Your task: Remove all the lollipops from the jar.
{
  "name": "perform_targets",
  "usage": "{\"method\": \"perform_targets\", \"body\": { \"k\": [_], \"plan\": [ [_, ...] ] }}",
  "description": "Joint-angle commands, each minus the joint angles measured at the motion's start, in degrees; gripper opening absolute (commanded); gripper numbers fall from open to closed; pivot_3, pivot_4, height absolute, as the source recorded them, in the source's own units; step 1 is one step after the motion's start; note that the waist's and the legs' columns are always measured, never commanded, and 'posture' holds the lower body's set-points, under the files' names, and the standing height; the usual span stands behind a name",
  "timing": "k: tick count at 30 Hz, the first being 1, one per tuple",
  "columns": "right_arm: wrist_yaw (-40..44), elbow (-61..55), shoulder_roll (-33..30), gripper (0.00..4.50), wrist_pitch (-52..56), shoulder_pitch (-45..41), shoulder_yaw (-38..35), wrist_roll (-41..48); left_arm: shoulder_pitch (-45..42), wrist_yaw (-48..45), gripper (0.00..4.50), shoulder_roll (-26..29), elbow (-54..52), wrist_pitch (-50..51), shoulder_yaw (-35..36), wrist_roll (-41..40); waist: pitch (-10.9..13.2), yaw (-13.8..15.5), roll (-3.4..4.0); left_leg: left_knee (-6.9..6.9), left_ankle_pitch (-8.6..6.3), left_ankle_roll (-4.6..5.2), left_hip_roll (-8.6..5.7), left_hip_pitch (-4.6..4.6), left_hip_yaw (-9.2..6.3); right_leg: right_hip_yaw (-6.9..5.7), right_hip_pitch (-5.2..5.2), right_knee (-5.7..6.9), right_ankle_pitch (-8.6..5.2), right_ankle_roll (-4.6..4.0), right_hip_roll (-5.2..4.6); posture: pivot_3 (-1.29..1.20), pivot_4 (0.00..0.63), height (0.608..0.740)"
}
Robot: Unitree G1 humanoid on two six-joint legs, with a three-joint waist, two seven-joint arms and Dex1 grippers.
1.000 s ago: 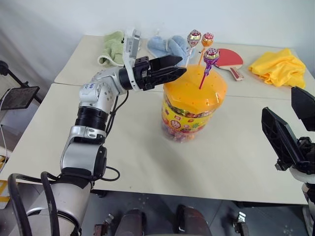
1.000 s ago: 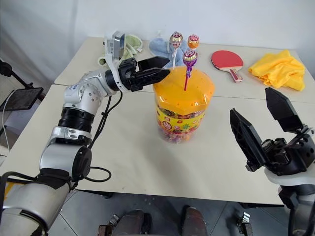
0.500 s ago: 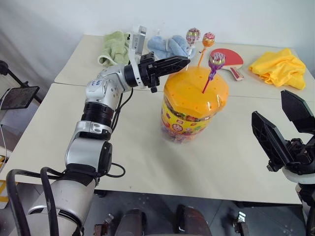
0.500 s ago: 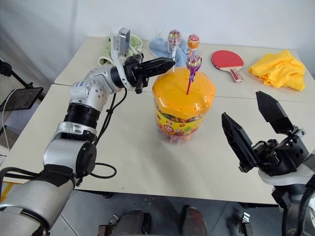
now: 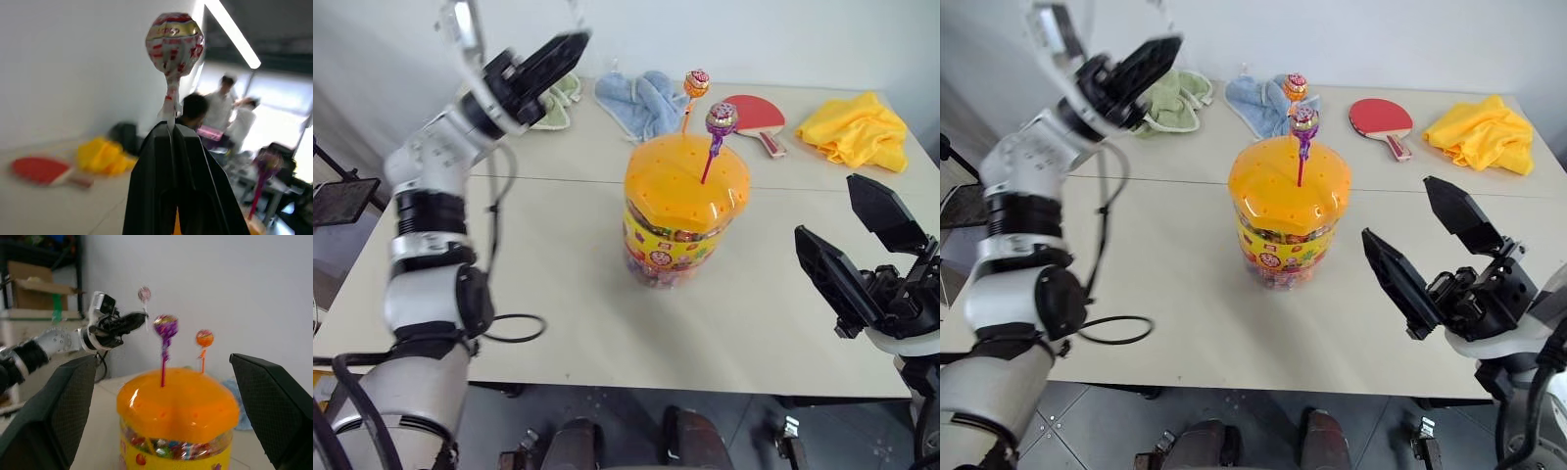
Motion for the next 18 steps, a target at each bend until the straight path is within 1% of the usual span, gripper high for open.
{"method": "perform_targets", "body": {
  "k": [1,3,5,6,8,11,13,16,18],
  "plan": [
    [6.02,1.59,-3.93,4.5,1.7,-0.21,-1.58,1.39,8.2,-0.86,0.03,10.16,-6.07,7.35,-4.12,5.3,0.03,-0.15,-0.05,-0.03,0.0,0.0,0.01,0.03,0.01,0.03,-0.01,0.0,0.0,0.0,0.01,0.0,0.15,0.74],
    [9.01,2.78,-5.72,4.5,2.87,-1.49,-0.27,2.4,17.61,-2.78,0.03,17.04,-10.9,9.83,-6.71,7.55,0.05,-0.02,-0.08,-0.02,-0.01,-0.01,0.03,-0.02,-0.07,0.01,-0.03,-0.01,0.0,0.0,0.02,0.0,0.15,0.74],
    [11.34,3.39,-6.86,4.5,3.76,-2.55,1.04,2.28,24.65,-3.74,0.03,21.01,-15.07,11.09,-7.33,8.1,0.06,0.49,-0.12,0.02,-0.07,-0.02,0.03,-0.05,-0.09,0.01,-0.03,-0.01,0.0,0.0,0.01,0.0,0.15,0.74],
    [12.92,3.69,-7.59,4.5,4.22,-3.04,1.95,1.49,28.78,-2.66,0.03,22.3,-16.56,10.24,-6.74,8.92,0.06,0.93,-0.12,0.08,-0.1,-0.01,0.01,-0.1,-0.17,0.02,-0.03,0.0,0.0,0.0,0.0,0.0,0.15,0.74],
    [15.42,4.44,-8.55,4.5,4.83,-3.74,3.17,-0.18,34.93,-0.28,0.03,23.75,-18.81,9.44,-5.32,9.96,0.06,1.64,-0.12,0.23,-0.22,0.02,0.03,-0.13,-0.18,0.03,-0.02,0.0,-0.01,-0.01,0.0,0.0,0.15,0.74],
    [17.78,6.03,-8.97,4.5,5.06,-4.42,4.09,-2.33,40.71,3.05,0.03,23.42,-22.84,12.99,-1.28,7.86,0.05,2.11,-0.15,0.45,-0.29,0.07,0.01,-0.26,-0.28,0.08,0.01,0.0,-0.01,-0.02,0.0,0.0,0.15,0.74],
    [18.18,6.89,-8.69,4.5,5.34,-5.21,4.27,-2.68,44.86,3.44,0.03,23.46,-26.89,13.77,-0.68,7.32,0.01,2.16,-0.22,0.54,-0.3,0.09,0.02,-0.36,-0.29,0.08,-0.01,-0.02,-0.01,-0.01,0.0,0.0,0.15,0.74],
    [18.34,7.67,-8.65,4.5,5.96,-6.32,4.22,-2.76,47.77,5.37,0.7,22.24,-29.16,12.49,0.36,7.71,0.01,1.9,-0.21,0.47,-0.31,0.07,0.02,-0.25,-0.23,0.1,-0.01,-0.01,-0.01,-0.01,-0.03,0.0,0.15,0.74],
    [18.55,8.12,-8.81,4.5,6.42,-6.87,4.1,-2.91,48.34,6.74,1.25,21.59,-29.08,11.18,0.84,8.22,0.01,1.62,-0.21,0.46,-0.32,0.05,0.05,-0.23,-0.17,0.05,-0.01,0.02,-0.01,-0.01,-0.02,0.0,0.15,0.74]
  ]
}}
